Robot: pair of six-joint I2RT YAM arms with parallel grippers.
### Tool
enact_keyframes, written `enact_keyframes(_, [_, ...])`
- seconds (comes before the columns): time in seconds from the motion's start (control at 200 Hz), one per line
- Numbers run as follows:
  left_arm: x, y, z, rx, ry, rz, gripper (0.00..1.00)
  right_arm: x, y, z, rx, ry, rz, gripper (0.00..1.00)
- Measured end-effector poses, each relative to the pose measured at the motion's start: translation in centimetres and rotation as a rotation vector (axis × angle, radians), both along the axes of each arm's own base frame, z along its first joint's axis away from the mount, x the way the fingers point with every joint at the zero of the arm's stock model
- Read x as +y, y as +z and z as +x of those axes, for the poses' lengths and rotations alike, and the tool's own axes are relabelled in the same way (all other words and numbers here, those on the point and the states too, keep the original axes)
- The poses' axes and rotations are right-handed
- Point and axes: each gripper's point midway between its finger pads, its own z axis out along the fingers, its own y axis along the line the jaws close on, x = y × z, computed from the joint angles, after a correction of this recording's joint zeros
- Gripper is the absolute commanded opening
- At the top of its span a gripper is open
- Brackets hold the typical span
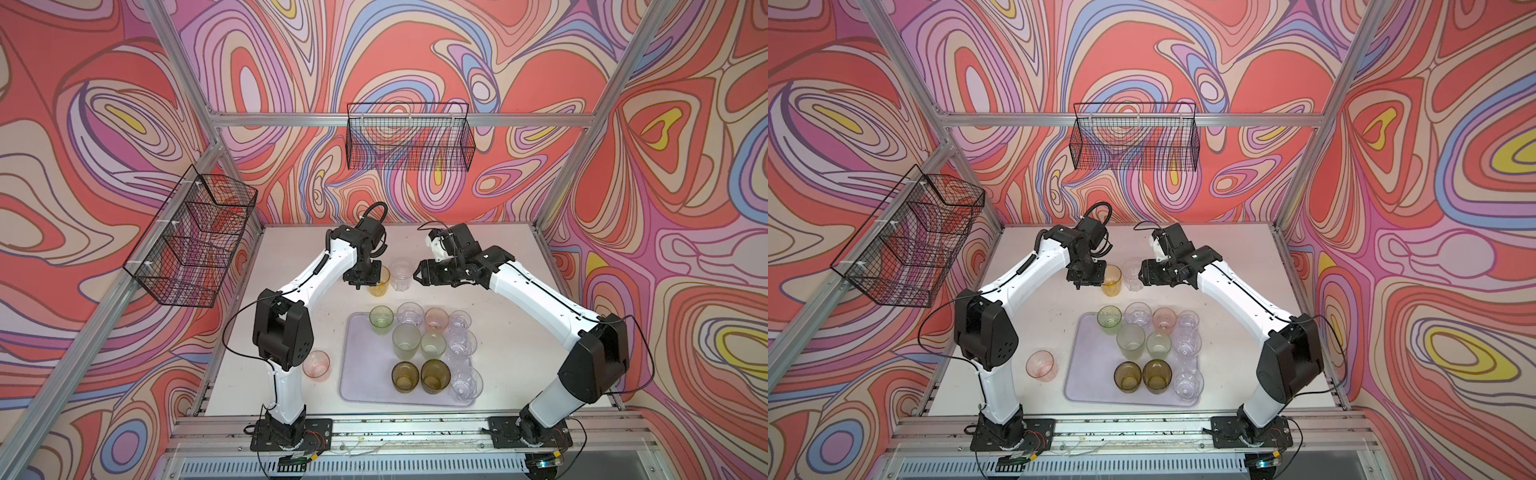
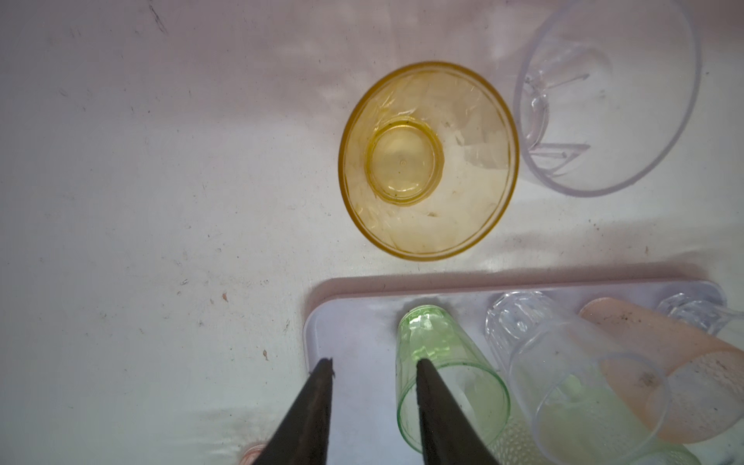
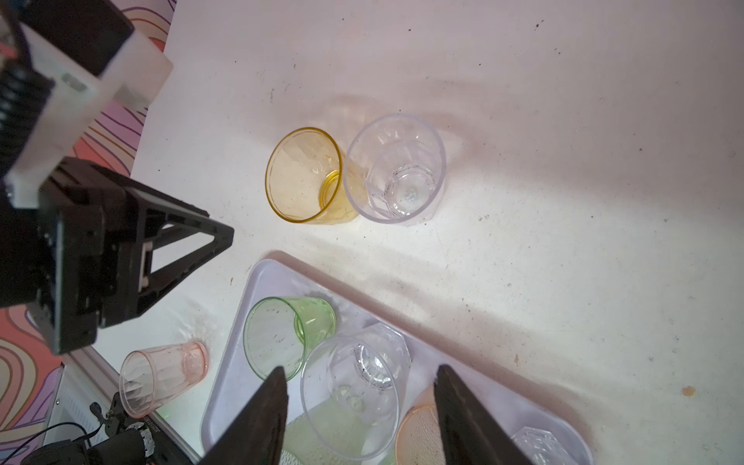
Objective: Place the glasses into the tray
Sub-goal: Pick up the glass from the top-center of the table.
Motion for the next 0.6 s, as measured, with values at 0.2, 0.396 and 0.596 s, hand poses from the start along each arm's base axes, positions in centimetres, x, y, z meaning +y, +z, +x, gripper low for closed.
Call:
enact_keyframes(0.2, [-0.2, -1.1, 2.1, 0.007, 0.003, -0.002, 0.39, -0.2, -0.2, -0.1, 0.006, -0.005, -0.009, 0.61])
enact_keyframes(0.396, [-0.4, -2.0, 3.3, 0.017, 0.006, -0.008, 0.38, -0.3, -0.3, -0.2, 0.011, -0.007, -0.017, 0.61])
enact_keyframes(0.596, [0.2, -3.4, 3.8, 0.047, 0.022, -0.002, 0.36, -0.4, -0.4, -0.2, 0.012, -0.01, -0.022, 0.61])
